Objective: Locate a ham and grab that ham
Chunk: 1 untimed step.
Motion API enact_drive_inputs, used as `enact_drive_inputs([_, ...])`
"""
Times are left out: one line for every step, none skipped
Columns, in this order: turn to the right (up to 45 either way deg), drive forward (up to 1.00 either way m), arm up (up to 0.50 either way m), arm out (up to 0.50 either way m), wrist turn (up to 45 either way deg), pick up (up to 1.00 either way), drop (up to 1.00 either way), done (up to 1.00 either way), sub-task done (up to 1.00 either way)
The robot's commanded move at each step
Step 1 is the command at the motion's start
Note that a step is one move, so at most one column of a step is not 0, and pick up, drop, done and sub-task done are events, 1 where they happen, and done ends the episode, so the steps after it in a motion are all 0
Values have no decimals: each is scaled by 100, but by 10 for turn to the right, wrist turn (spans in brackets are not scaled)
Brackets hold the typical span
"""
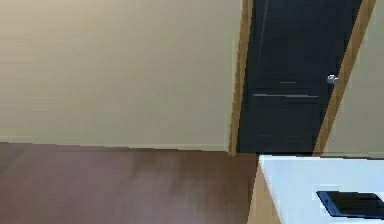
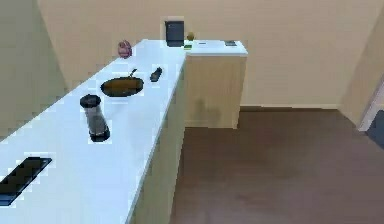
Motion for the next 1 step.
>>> enact_drive_inputs([30,0,0,0,0,0,0,0,0])
